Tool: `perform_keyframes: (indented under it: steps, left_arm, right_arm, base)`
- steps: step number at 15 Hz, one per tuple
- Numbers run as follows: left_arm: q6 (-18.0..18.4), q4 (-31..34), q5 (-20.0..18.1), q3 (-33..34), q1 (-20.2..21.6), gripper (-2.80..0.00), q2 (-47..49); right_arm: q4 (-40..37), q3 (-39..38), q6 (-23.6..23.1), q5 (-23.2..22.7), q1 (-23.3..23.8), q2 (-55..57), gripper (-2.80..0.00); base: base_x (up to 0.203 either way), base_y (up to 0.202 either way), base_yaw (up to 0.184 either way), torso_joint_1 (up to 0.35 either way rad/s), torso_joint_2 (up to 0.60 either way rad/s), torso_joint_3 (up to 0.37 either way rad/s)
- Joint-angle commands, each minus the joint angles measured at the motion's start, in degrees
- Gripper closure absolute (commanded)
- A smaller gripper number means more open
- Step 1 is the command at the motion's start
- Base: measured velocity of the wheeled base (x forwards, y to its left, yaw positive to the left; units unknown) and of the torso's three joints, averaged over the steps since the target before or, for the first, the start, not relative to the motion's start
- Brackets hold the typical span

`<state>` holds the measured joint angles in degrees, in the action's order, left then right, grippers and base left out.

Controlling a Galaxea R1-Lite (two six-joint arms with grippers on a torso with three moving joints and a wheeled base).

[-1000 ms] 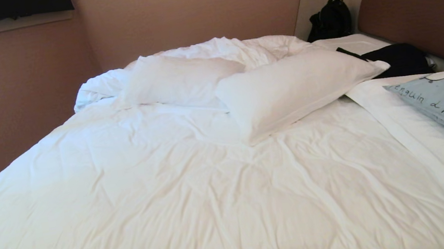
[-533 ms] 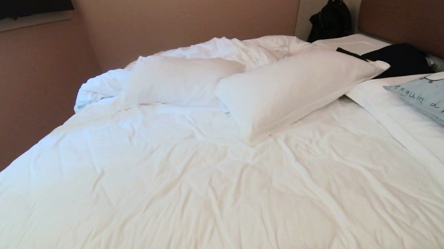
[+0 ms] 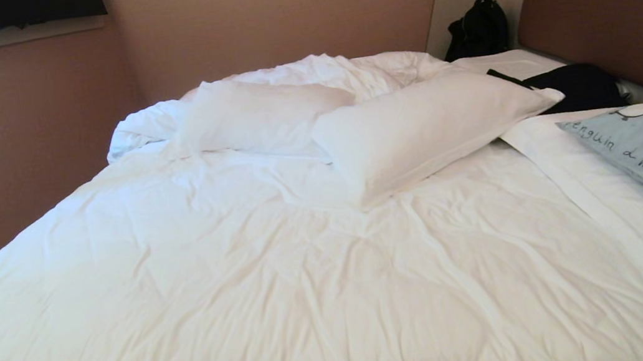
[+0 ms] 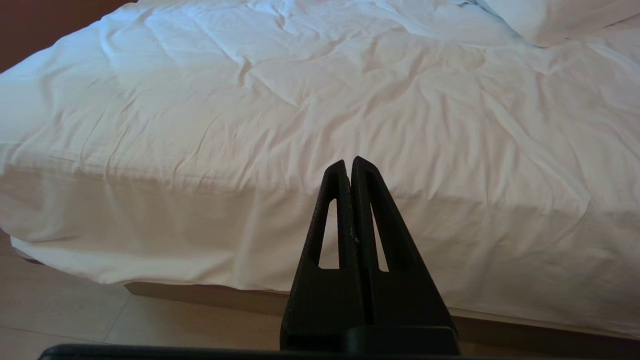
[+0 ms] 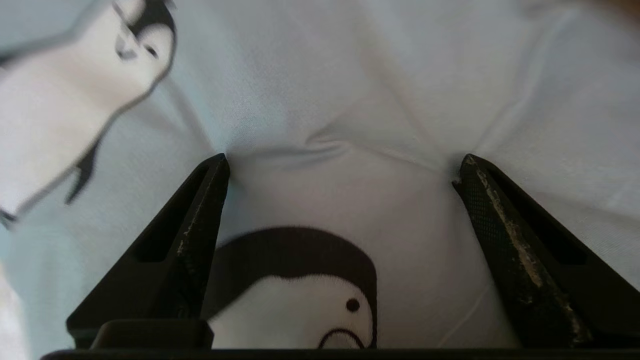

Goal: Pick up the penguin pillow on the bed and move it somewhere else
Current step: Pick up the pillow

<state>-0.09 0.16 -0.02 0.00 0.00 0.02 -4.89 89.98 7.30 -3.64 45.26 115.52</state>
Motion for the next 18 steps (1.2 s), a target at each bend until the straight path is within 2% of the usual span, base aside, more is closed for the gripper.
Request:
perform_keyframes:
  steps: [1, 3, 6, 13, 14, 18]
  left_arm:
    - [0.0, 0.0, 0.0, 0.0, 0.0, 0.00, 0.0]
    - [0.0, 0.0, 0.0, 0.0, 0.0, 0.00, 0.0]
    - [0.0, 0.0, -0.1, 0.0, 0.0, 0.00, 0.0]
    - [0.0, 0.0, 0.0, 0.0, 0.0, 0.00, 0.0]
    - [0.0, 0.0, 0.0, 0.0, 0.0, 0.00, 0.0]
    - [0.0, 0.0, -0.1, 0.0, 0.0, 0.00, 0.0]
  right_arm:
    - [-2.6, -0.5, -0.2, -11.2, 0.1, 4.1, -2.80]
    - [-2.6, -1.6, -0.3, -11.6, -0.1, 6.7, -2.80]
    - [-2.7, -2.8, -0.9, -15.5, -0.3, 8.4, -2.80]
    - [-3.1, -4.0, -3.0, -15.5, -0.8, 11.9, -2.80]
    - [-3.1, -4.0, -3.1, -15.5, -0.8, 12.0, 0.00]
    - [-3.2, -4.0, -2.6, -15.9, -0.8, 10.8, 0.00]
  base:
    - [0.000, 0.000, 0.000, 0.000, 0.00, 0.000]
    - [0.000, 0.000, 0.000, 0.000, 0.00, 0.000]
    - [0.000, 0.000, 0.000, 0.000, 0.00, 0.000]
    - [0.000, 0.000, 0.000, 0.000, 0.00, 0.000]
    - [0.000, 0.000, 0.000, 0.000, 0.00, 0.000]
    - [0.000, 0.000, 0.000, 0.000, 0.00, 0.000]
